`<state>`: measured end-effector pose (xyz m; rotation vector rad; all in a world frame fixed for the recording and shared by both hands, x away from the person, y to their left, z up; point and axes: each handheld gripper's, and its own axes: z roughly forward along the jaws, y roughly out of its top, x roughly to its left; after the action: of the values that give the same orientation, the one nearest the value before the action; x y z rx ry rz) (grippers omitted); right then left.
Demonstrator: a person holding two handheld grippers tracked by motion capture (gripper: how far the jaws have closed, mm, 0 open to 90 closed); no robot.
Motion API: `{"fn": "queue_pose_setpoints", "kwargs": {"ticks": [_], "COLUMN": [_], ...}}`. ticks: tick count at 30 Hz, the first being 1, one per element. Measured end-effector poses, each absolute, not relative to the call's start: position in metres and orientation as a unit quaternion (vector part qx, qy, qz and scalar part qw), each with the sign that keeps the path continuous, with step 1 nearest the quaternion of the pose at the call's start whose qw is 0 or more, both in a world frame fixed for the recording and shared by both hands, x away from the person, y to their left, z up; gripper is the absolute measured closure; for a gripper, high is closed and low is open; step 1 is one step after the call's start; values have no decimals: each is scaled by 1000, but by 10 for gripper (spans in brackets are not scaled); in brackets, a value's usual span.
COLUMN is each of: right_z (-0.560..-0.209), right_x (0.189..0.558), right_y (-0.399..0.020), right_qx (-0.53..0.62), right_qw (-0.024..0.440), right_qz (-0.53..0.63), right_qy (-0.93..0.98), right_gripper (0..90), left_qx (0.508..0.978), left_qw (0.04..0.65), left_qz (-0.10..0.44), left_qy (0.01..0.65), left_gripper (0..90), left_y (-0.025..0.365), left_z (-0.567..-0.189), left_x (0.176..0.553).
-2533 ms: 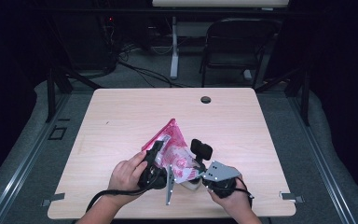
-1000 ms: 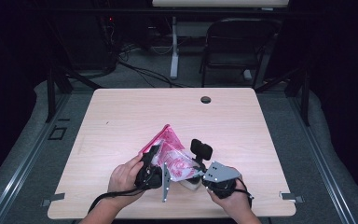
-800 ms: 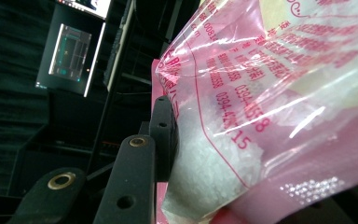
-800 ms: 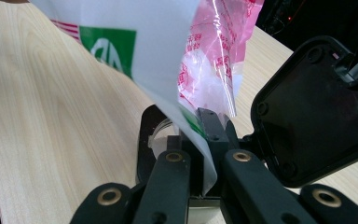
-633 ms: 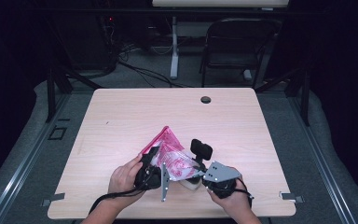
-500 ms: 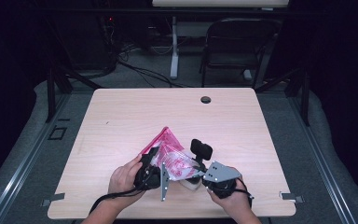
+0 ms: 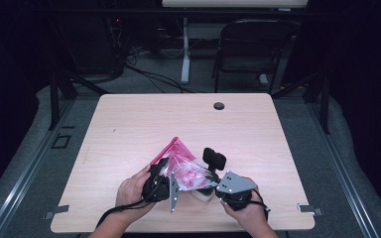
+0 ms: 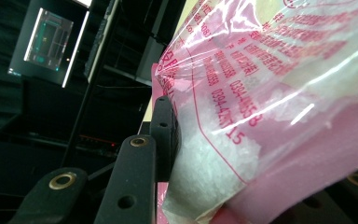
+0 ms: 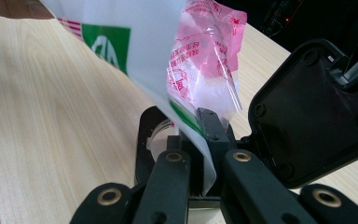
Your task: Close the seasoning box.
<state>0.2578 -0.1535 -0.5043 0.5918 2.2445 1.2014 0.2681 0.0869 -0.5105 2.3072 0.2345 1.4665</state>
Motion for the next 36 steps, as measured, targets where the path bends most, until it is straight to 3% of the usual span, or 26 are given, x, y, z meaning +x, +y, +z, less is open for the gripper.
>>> {"fn": "queue_pose_setpoints", "kwargs": {"ticks": [36], "right_z": [-499], "right_x": [259], "right_y": [-148], "right_qx": [217], "right_qw": [271], "right_qz": [449], "right_qy": [823], "right_gripper": [900], "left_qx": [831], "left_qw": [237], "left_qz": [487], "left_qy": [130], "left_gripper": [725], "left_y": [96], "left_z": [-521], "left_x": [268]}}
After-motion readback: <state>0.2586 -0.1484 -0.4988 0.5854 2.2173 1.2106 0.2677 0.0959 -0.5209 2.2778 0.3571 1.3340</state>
